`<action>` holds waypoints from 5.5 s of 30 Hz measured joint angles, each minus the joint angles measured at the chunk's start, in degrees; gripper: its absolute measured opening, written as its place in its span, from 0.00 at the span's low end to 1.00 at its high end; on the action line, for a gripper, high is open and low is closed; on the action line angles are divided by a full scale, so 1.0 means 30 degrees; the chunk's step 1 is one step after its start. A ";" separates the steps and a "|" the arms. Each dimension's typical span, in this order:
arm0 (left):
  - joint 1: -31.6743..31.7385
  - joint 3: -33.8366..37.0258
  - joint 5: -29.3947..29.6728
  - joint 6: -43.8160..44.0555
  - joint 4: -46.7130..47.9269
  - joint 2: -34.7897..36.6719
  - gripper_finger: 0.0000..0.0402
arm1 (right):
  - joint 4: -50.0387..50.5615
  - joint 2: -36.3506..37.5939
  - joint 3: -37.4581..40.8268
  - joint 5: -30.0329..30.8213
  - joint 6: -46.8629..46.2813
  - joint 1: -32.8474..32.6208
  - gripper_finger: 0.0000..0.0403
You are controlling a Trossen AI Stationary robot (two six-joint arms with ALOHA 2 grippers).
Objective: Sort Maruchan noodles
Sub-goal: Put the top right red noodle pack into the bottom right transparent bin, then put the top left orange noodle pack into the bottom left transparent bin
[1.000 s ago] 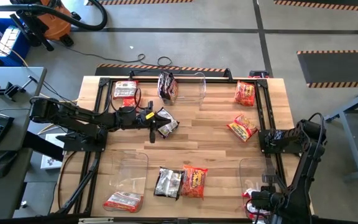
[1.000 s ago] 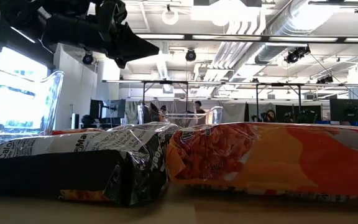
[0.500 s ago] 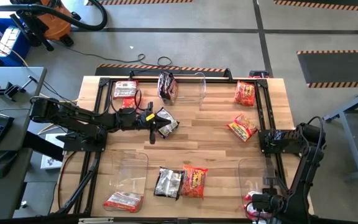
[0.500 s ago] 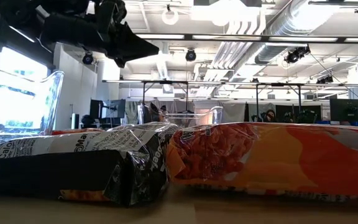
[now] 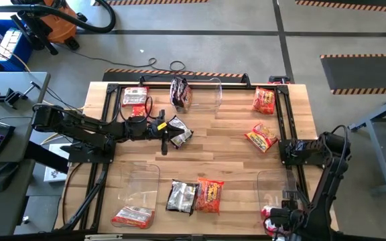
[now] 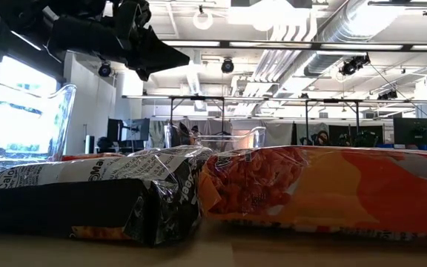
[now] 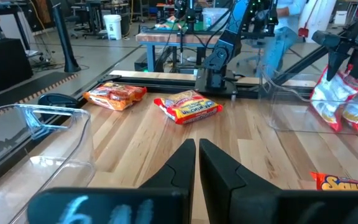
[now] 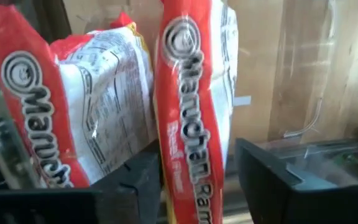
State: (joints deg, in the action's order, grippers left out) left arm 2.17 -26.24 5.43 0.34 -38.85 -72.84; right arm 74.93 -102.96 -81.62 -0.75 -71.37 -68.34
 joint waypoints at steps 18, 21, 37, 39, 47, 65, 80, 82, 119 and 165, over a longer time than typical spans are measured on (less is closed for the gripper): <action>0.0007 0.0000 -0.0073 0.0213 0.0000 0.0000 0.03 | -0.1921 0.2683 -0.0007 -0.1267 -0.0352 0.1411 0.32; 0.0007 0.0000 -0.0073 0.0364 0.0000 0.0000 0.03 | -0.1701 0.3638 -0.0007 -0.0496 -0.0571 0.1737 0.30; 0.0109 0.0000 -0.0080 0.1820 0.0058 -0.0004 0.03 | -0.3053 0.6091 0.0456 0.7426 0.7451 0.5113 0.01; 0.0223 0.0000 -0.0093 0.1865 0.0112 0.0053 0.03 | -0.5310 0.6511 0.1876 0.7671 0.8972 0.5803 0.01; 0.1514 0.0000 -0.0105 0.2365 0.3701 0.2376 0.03 | -2.1825 0.9947 1.2492 0.4847 1.4930 1.0403 0.00; 0.2776 -0.2146 0.2922 1.0406 2.6546 0.9478 0.30 | -2.8575 1.2213 1.6225 -0.0970 2.5076 2.1273 0.00; 0.2776 -0.2157 0.3978 1.4388 3.1413 0.4811 0.40 | -2.8529 1.2199 1.6225 -0.4006 2.6485 2.4796 0.00; 0.2804 -0.2157 0.4753 1.4918 3.1365 0.4168 0.40 | -2.8543 1.2199 1.6225 -0.4117 2.6757 2.4900 0.00; 0.4600 -0.3073 0.7138 1.6746 3.1124 -0.1727 0.40 | -2.8805 1.2184 1.6218 -0.4615 2.6850 2.4910 0.00; 0.2322 -0.4111 1.8614 1.4742 2.9568 -0.1581 0.00 | -2.8935 1.2184 1.6203 -0.4235 2.5830 2.4910 0.00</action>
State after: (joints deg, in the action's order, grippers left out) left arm 9.14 -38.57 61.27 44.56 49.85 -77.58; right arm -11.87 -66.41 -33.01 -13.45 6.12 6.39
